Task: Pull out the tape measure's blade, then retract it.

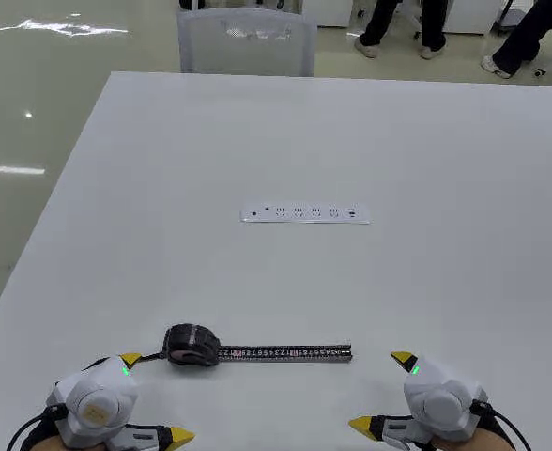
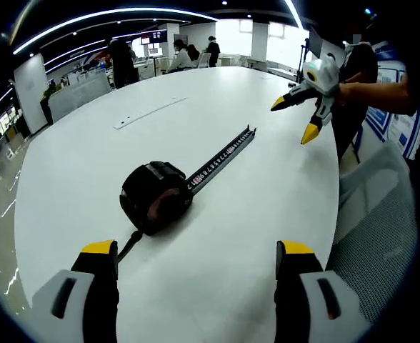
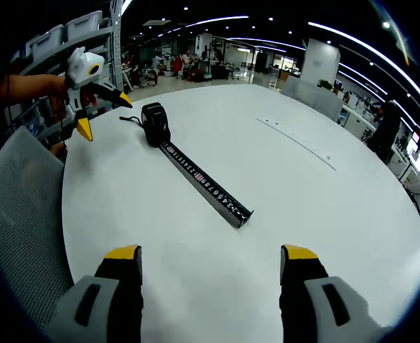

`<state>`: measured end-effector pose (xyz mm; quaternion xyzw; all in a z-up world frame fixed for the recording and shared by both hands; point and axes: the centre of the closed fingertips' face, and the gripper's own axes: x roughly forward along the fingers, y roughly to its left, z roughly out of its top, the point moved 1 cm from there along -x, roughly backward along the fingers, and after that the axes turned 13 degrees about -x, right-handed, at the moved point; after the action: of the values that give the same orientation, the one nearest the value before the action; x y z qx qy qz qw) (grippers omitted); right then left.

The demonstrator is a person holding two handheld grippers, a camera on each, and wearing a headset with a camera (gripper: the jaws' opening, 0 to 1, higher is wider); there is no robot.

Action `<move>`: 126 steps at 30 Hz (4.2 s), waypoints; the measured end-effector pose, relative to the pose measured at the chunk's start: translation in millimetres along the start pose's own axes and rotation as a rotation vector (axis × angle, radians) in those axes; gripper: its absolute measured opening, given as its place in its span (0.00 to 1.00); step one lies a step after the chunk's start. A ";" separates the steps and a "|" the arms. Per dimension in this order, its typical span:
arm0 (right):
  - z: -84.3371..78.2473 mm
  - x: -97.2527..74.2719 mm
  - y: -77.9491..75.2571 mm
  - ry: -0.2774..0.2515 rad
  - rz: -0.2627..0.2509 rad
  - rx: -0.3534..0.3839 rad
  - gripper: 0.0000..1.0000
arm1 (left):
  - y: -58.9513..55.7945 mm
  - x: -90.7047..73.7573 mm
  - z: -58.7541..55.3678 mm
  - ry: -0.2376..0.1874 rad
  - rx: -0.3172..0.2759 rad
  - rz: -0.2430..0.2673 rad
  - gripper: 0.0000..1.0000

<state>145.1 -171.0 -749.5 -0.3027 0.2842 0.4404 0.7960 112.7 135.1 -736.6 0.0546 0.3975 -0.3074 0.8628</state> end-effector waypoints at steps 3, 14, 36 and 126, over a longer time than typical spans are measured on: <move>4.7 -2.6 6.6 -0.017 -0.009 0.019 0.82 | -4.4 -2.4 2.0 -0.020 -0.014 0.022 0.92; 15.2 -10.6 18.6 -0.037 -0.053 0.049 0.88 | -15.4 -11.0 4.0 -0.061 -0.046 0.060 0.98; 37.5 -15.8 38.7 -0.092 -0.109 0.163 0.90 | -19.5 -16.2 11.0 -0.109 -0.113 0.102 0.99; 40.9 13.1 -6.6 -0.175 0.191 -0.254 0.59 | 11.8 27.2 30.9 -0.089 -0.399 0.286 0.98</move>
<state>164.4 -136.9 -730.6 -0.3330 0.1836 0.5710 0.7276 153.1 120.9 -737.0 -0.0747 0.4002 -0.0999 0.9079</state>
